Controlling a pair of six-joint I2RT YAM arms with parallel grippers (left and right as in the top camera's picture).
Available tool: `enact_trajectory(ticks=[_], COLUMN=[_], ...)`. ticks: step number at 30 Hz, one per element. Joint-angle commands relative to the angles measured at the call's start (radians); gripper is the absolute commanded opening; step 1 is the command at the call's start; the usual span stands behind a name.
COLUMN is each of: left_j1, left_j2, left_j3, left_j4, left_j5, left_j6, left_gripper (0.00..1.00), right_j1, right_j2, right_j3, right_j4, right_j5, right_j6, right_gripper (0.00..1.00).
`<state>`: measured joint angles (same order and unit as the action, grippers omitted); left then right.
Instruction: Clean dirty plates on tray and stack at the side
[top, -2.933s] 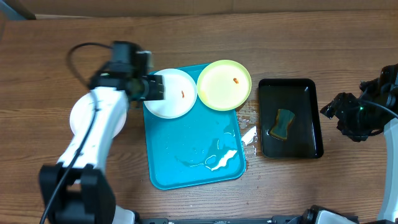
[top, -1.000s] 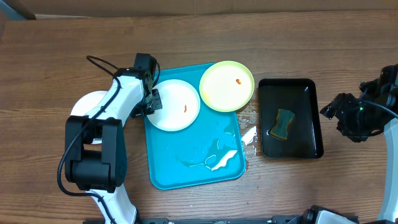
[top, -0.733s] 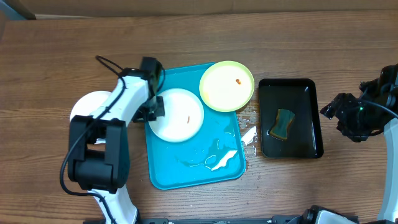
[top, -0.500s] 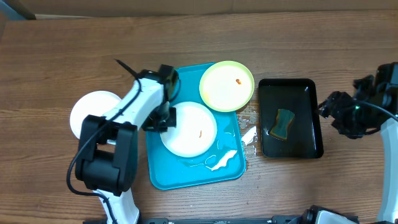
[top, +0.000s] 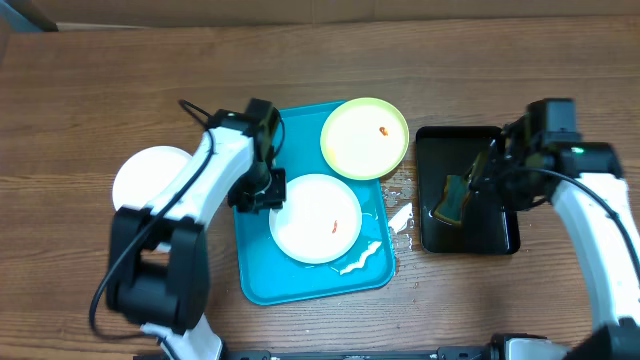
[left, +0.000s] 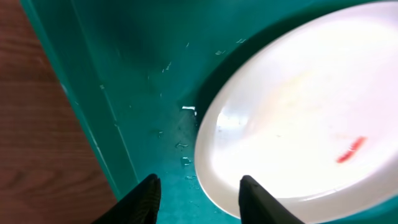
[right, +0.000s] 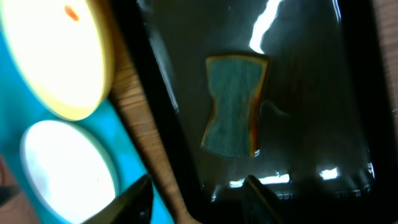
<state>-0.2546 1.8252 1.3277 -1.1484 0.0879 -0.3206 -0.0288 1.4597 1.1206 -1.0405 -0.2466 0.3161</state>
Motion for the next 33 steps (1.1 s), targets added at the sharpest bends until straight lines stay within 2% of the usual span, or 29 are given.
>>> enact_trajectory(ticks=[1,5,11,15,17,18,20,23,26,27,30,32,33], left_j1=[-0.010,-0.022,-0.018,-0.018,-0.018,-0.018,-0.018,-0.018,-0.018,-0.018,-0.021,-0.021,-0.021], left_j2=[-0.082,-0.076,-0.058,-0.058,-0.055,-0.053,-0.051,-0.051,-0.051,-0.051,-0.051,-0.051,-0.051], left_j3=[0.005,-0.010,-0.068,-0.126,-0.162,-0.181,-0.212,-0.233,-0.235,-0.235,-0.235,-0.235,-0.235], left_j4=[0.047,0.116,0.211,0.286,0.332,0.354,0.389,0.397,0.406,0.415,0.445,0.454,0.455], left_j5=[0.025,0.021,0.005,0.006,0.006,0.011,0.017,0.017,0.018,0.024,0.063,0.063,0.063], left_j6=[0.121,0.187,0.187,0.194,0.195,0.195,0.195,0.194,0.194,0.194,0.194,0.194,0.194], left_gripper=[0.49,0.56,0.58,0.70,0.71,0.71,0.69,0.67,0.66,0.63,0.53,0.41,0.37], right_j1=[0.031,0.035,0.051,0.087,0.096,0.098,0.097,0.080,0.078,0.079,0.086,0.088,0.088], right_j2=[0.060,0.134,0.254,0.322,0.346,0.350,0.346,0.320,0.275,0.261,0.232,0.231,0.235], right_j3=[-0.056,-0.087,-0.087,-0.087,-0.087,-0.087,-0.082,-0.019,0.062,0.085,0.111,0.109,0.106], right_j4=[0.074,0.154,0.194,0.211,0.228,0.234,0.234,0.146,0.058,0.033,-0.008,-0.029,-0.036], right_j5=[0.125,0.159,0.130,0.135,0.141,0.146,0.166,0.167,0.164,0.166,0.166,0.160,0.156], right_j6=[0.111,0.149,0.148,0.148,0.149,0.149,0.149,0.142,0.068,0.049,0.047,0.047,0.047], right_gripper=[0.40,0.38,0.37,0.24,0.08,0.04,0.04,0.04,0.04,0.06,0.22,0.36,0.40])
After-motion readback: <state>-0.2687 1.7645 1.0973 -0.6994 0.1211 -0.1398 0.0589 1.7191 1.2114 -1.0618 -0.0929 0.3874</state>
